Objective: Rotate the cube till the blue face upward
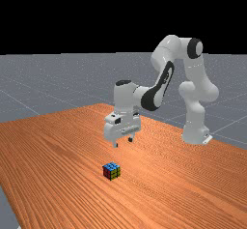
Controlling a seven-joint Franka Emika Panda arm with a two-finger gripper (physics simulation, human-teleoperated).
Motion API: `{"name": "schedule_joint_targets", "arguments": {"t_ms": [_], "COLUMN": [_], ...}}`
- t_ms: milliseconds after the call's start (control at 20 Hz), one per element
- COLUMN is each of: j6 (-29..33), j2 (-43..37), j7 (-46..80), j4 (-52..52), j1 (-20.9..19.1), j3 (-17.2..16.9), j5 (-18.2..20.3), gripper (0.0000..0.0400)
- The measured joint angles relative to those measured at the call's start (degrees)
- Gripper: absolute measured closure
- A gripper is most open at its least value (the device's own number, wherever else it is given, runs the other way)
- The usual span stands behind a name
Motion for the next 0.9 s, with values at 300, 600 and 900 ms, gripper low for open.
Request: {"name": "schedule_joint_targets", "arguments": {"t_ms": [300,600,900], "j6": [-12.5,-18.3,-18.8], "j2": [4.3,6.3,6.5], "j7": [35.5,76.0,78.3], "j4": [12.6,17.3,17.7], "j1": [2.5,5.2,5.5], "j3": [-7.2,-13.2,-13.3], "j5": [4.7,12.2,13.0], "gripper": [0.0307,0.0395,0.04]}}
